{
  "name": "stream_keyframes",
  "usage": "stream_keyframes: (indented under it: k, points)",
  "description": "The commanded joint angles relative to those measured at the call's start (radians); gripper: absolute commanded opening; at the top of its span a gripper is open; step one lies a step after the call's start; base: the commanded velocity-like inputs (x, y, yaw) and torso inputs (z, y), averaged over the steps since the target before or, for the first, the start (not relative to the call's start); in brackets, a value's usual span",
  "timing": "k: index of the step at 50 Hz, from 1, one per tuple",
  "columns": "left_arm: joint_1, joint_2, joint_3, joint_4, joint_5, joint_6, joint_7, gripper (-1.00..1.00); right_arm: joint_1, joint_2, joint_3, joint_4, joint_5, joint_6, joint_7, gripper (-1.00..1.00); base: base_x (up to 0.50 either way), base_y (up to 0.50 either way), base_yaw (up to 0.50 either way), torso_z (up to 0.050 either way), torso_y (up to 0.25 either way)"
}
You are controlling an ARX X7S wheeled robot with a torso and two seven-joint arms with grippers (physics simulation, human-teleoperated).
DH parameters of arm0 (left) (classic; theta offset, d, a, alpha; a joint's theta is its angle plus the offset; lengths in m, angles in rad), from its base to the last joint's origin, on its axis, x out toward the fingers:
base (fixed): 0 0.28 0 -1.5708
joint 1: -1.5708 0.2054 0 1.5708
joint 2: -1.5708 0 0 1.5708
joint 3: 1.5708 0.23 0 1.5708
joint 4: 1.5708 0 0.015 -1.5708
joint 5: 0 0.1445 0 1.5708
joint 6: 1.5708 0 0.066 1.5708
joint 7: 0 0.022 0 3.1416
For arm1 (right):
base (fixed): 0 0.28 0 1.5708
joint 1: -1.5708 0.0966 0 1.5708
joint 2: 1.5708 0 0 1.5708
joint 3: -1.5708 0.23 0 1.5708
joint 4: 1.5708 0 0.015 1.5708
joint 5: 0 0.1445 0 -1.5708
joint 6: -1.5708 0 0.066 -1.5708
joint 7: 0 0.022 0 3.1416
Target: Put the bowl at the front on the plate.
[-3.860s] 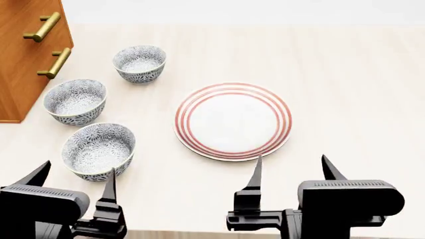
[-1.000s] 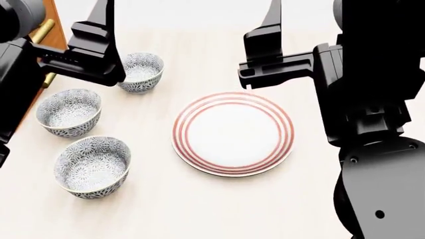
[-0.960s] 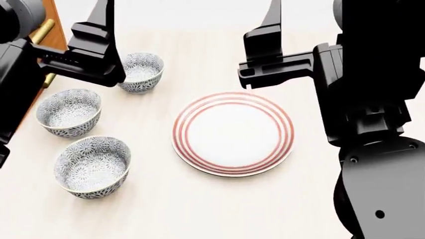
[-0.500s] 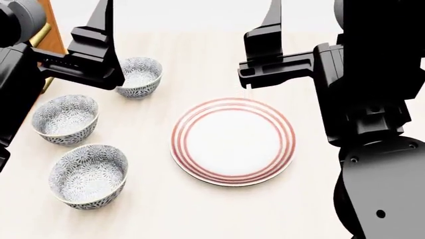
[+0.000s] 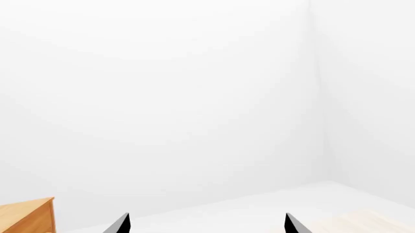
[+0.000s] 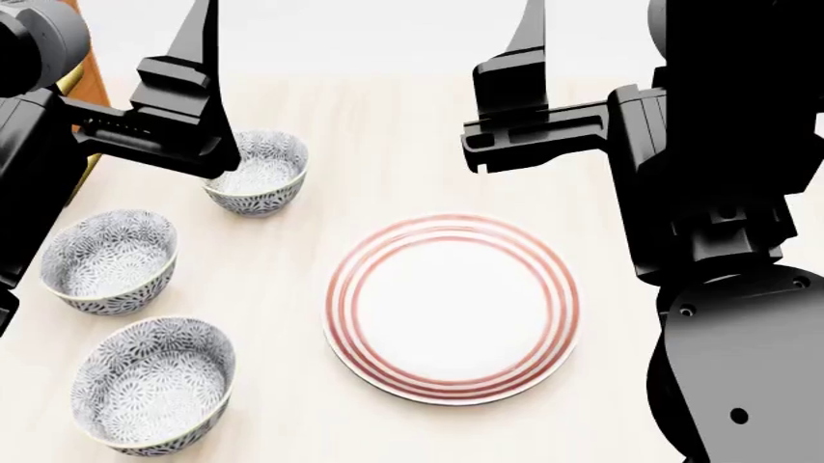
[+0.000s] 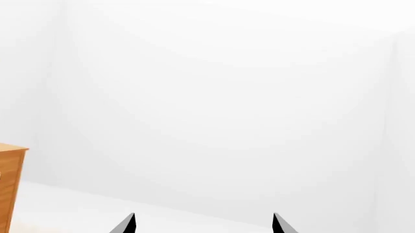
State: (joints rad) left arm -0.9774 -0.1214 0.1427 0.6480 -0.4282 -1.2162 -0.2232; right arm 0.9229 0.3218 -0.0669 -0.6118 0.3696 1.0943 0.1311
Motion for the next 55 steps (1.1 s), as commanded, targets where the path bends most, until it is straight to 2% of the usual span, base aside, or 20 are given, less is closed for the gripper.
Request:
stream_keyframes:
  k: [1,44,48,49,52,55]
  points:
    - [0.003,-0.005,0.001,-0.002,-0.01,0.005,-0.009,1.0,0.0,0.002,0.0,-0.001,0.005,0.0,0.004,1.0,0.15,0.0,0.0,0.0,0.0]
    - [0.007,-0.026,0.006,-0.014,-0.04,0.026,-0.04,1.0,0.006,0.008,0.002,0.0,0.022,-0.005,0.017,1.0,0.16,0.0,0.0,0.0,0.0]
    - [-0.043,-0.017,-0.007,-0.023,-0.057,-0.019,-0.047,1.0,0.005,0.009,0.002,0.001,0.025,-0.006,0.018,1.0,0.16,0.0,0.0,0.0,0.004]
    - [-0.005,-0.026,0.004,-0.018,-0.047,0.016,-0.045,1.0,0.005,0.009,0.001,0.002,0.024,-0.007,0.018,1.0,0.16,0.0,0.0,0.0,0.0]
    - [-0.037,-0.02,-0.007,-0.024,-0.059,-0.011,-0.049,1.0,0.005,0.01,0.0,0.002,0.025,-0.008,0.019,1.0,0.15,0.0,0.0,0.0,0.0]
    - [0.006,-0.03,0.006,-0.018,-0.049,0.028,-0.048,1.0,0.005,0.01,0.0,0.001,0.026,-0.006,0.021,1.0,0.15,0.0,0.0,0.0,0.0]
